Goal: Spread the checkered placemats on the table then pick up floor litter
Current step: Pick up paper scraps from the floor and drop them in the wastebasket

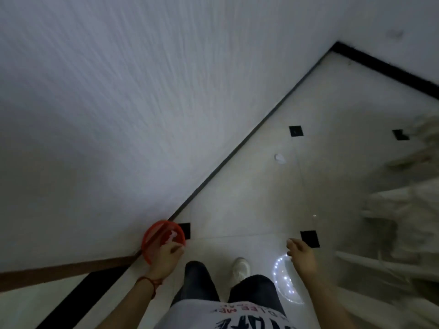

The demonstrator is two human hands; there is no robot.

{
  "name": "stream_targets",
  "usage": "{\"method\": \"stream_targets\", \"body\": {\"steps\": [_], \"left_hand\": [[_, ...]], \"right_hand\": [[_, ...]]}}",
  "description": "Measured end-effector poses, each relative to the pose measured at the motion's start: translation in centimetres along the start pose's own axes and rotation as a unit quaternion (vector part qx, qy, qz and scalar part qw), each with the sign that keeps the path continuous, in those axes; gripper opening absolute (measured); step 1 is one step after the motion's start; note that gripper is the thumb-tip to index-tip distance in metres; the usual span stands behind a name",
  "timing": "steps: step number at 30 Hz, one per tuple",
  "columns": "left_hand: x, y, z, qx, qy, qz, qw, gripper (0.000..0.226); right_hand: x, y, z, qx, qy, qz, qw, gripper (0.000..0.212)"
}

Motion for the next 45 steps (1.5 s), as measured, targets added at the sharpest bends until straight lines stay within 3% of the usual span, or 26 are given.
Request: {"method": "stream_targets", "body": {"steps": [9,12,19,24,31,33,38,45], "left_hand": [[4.3,8.3,13.7,0.056,0.053,-0.057,0.995,0.029],[4.8,11.9,16.3,0.053,0.061,-0.06,0.995,0.03],[5.2,23.2,23.8,0.037,0.09,-0.113,0.989,0.016],[5.5,31.6,34.5,0.061,0.119,-0.159,0.978,0.024],[9.2,41.5,51.7,0.143,0.111,-0.174,0.968,0.024],[10.6,44.1,54.5,0.149,0.107,-0.173,0.968,0.018],[13.2,48.9,56.7,0.124,0.122,-0.173,0.969,0.017],[16.2,53.9,53.4,0.038,0.146,-0.195,0.969,0.018]], "right_hand": [[-8.8,3.4,-1.0,0.055,0.145,0.052,0.987,0.02],[-10.1,6.6,-3.6,0.065,0.153,0.063,0.984,0.012],[-12.8,14.7,-12.8,0.08,0.216,0.083,0.97,0.02],[-14.6,18.2,-18.2,0.09,0.226,0.097,0.965,0.03],[-16.3,23.2,-22.4,0.138,0.232,0.09,0.959,0.013],[-16.9,25.5,-23.4,0.15,0.219,0.09,0.96,0.02],[-18.4,32.9,-28.4,0.156,0.171,0.059,0.971,0.031],[-18.8,43.6,-33.3,0.167,0.131,0.023,0.977,0.032]]}}
Point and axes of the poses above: each hand's wrist, its own y-axis towards the middle knuckle, its own x-axis out of the palm, z = x × y, the point moved 10 cm from there along y, towards the middle knuckle, and after that the axes turned 9 degrees about x, right-handed, at the moved point
